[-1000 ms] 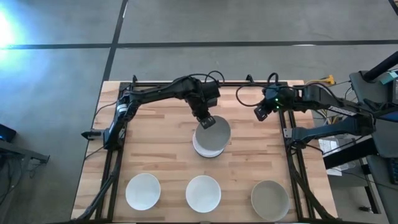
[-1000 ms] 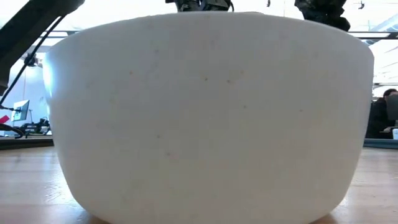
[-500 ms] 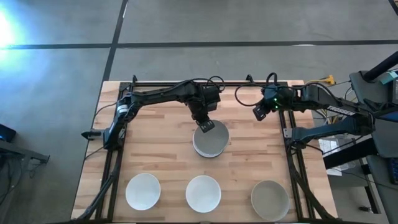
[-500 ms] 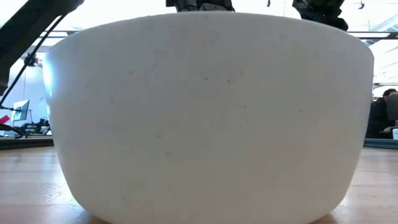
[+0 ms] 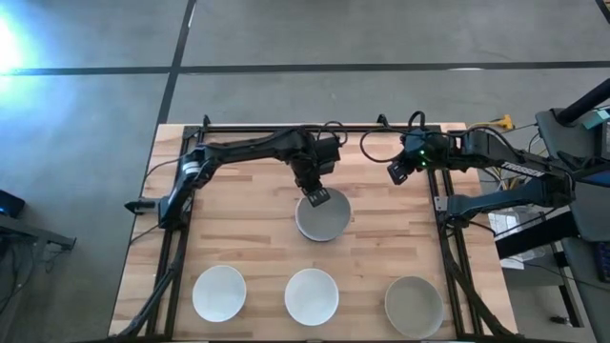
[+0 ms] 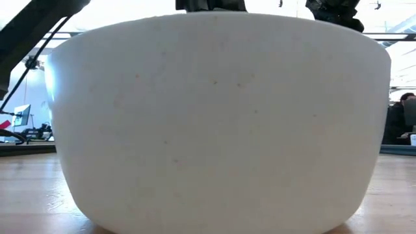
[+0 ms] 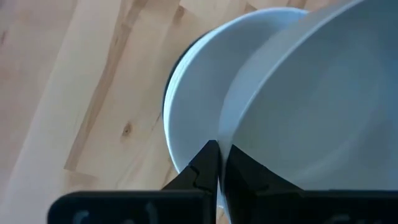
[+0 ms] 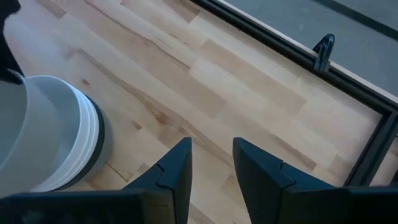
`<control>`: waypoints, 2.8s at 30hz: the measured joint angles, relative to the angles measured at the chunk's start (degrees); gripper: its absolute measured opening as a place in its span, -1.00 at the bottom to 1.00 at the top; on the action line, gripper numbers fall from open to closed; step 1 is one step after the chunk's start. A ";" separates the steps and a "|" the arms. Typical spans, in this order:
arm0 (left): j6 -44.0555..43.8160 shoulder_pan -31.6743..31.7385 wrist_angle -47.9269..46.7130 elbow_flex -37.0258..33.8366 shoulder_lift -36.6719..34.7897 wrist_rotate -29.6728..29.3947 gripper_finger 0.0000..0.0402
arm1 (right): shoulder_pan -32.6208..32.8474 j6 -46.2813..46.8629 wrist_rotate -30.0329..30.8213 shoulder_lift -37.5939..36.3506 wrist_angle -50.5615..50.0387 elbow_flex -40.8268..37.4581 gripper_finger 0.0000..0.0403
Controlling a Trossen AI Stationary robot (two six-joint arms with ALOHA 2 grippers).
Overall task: Nest bowls inside each other
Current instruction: Stack the gray bowl on the white bowl
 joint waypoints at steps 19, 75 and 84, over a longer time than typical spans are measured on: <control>1.18 0.96 -0.61 1.07 -0.25 -2.43 -1.00 | 0.02 0.70 -0.64 -0.04 0.01 0.00 -0.45; 5.87 1.34 3.21 -5.38 -4.38 -3.89 -0.16 | 0.42 2.60 -9.02 0.10 11.92 -5.18 -0.45; 7.70 1.53 4.04 -8.40 -3.92 -3.51 -0.95 | 0.81 3.50 -12.22 0.07 13.34 -6.69 -0.45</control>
